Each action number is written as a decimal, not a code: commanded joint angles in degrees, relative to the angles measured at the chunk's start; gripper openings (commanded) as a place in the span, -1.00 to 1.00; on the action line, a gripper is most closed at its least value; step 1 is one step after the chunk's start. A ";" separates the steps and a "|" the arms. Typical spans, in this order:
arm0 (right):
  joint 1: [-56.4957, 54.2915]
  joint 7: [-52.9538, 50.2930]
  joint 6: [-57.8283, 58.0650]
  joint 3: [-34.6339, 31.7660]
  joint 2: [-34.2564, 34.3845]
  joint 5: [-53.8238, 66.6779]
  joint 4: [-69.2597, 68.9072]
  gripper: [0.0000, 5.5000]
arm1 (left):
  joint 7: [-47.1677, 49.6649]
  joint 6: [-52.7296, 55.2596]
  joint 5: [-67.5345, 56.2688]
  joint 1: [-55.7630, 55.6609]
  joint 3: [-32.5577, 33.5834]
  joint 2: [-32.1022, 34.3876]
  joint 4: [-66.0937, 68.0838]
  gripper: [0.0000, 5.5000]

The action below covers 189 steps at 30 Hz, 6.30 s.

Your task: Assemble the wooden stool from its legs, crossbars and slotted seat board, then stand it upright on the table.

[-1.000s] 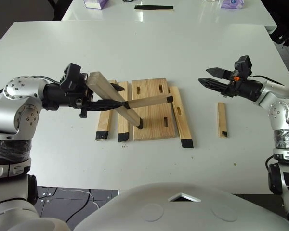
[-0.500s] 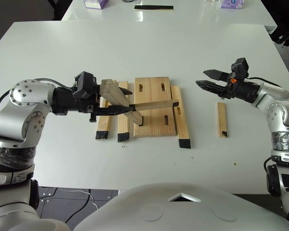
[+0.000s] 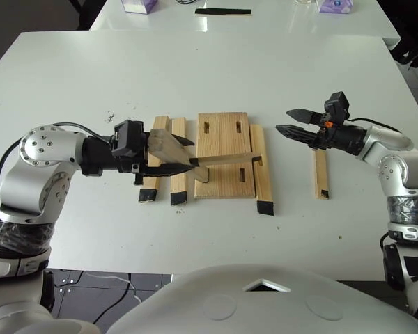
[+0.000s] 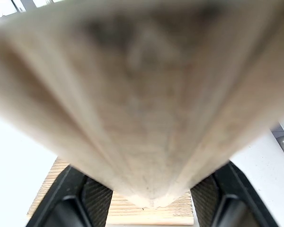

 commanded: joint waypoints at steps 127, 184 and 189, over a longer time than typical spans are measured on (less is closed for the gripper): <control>-39.22 6.90 19.56 -3.76 5.52 20.91 1.88 0.52 | 19.62 27.98 -23.71 -18.56 18.29 -14.11 0.96 -0.27; -36.86 4.43 14.13 -3.88 7.96 18.83 -2.27 -0.27 | 16.56 22.57 -13.67 -18.81 9.76 -10.83 5.30 0.18; -31.90 4.60 4.90 -2.27 3.50 10.14 -3.56 -0.27 | 15.79 15.19 -3.06 -10.84 8.34 -8.13 9.56 0.18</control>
